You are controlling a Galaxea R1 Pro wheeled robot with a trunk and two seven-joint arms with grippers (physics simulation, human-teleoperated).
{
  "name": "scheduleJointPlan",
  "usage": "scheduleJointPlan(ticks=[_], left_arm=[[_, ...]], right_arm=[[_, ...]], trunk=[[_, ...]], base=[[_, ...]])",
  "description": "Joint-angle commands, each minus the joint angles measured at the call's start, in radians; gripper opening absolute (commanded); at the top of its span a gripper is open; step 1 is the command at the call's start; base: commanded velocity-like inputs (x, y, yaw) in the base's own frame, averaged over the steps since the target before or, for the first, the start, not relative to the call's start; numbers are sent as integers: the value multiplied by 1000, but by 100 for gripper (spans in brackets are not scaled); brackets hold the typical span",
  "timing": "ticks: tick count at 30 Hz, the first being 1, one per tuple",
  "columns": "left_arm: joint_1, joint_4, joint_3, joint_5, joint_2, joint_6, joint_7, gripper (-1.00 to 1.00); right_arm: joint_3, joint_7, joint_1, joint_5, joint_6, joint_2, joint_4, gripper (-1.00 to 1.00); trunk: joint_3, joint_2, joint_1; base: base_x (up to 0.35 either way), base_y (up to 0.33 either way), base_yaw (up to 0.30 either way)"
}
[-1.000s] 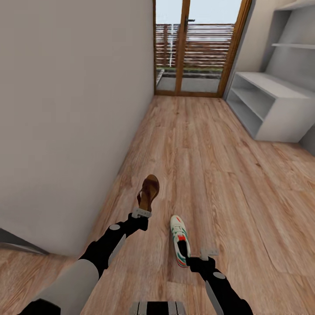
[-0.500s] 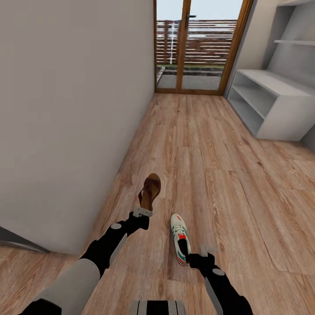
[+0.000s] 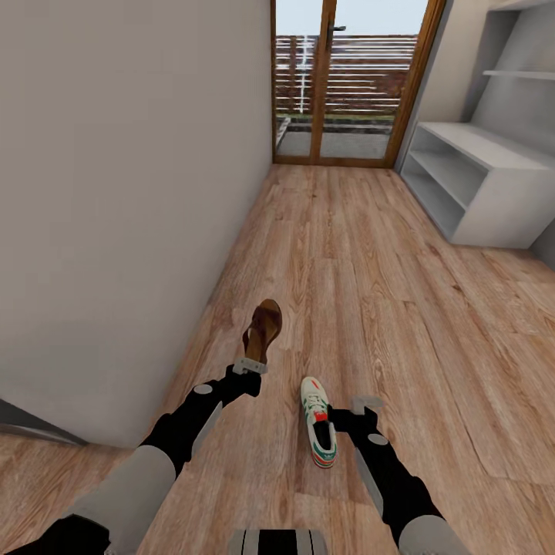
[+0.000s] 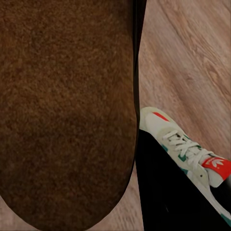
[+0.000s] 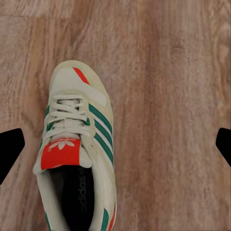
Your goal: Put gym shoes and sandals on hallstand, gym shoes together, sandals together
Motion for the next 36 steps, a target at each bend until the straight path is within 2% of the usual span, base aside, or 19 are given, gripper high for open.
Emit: scheduleJointPlan(ticks=[1, 3, 4, 8, 15, 25, 36], left_arm=[[-2, -2, 0, -2, 0, 12, -5, -100], [-5, -2, 0, 0, 1, 27, -7, -100], [-9, -3, 0, 0, 0, 43, -8, -100], [-10, -4, 0, -1, -1, 48, -9, -100], [-10, -3, 0, -2, -2, 52, -9, -100], [-9, -27, -3, -2, -7, 51, -5, -100], [-8, -39, -4, -3, -3, 52, -2, -100]], right_arm=[[-2, -7, -2, 4, 6, 1, 2, 100], [-1, -16, -5, 4, 4, 3, 25, 100], [0, -20, -7, 3, -1, 5, 83, 100], [0, -20, -8, 2, -17, 5, 125, 100], [-1, -14, -8, 2, -50, 3, 142, 100], [-1, -13, -8, 2, -55, 3, 168, 100], [-3, -14, -8, 1, -56, 2, 172, 100]], trunk=[[-1, 0, 0], [-1, 0, 0], [-1, 0, 0], [-1, 0, 0], [-1, 0, 0], [-1, 0, 0], [-4, 0, 0]], base=[[0, 0, 0], [0, 0, 0], [0, 0, 0], [0, 0, 0], [67, 0, 0], [82, 0, 8], [3, 0, 97]])
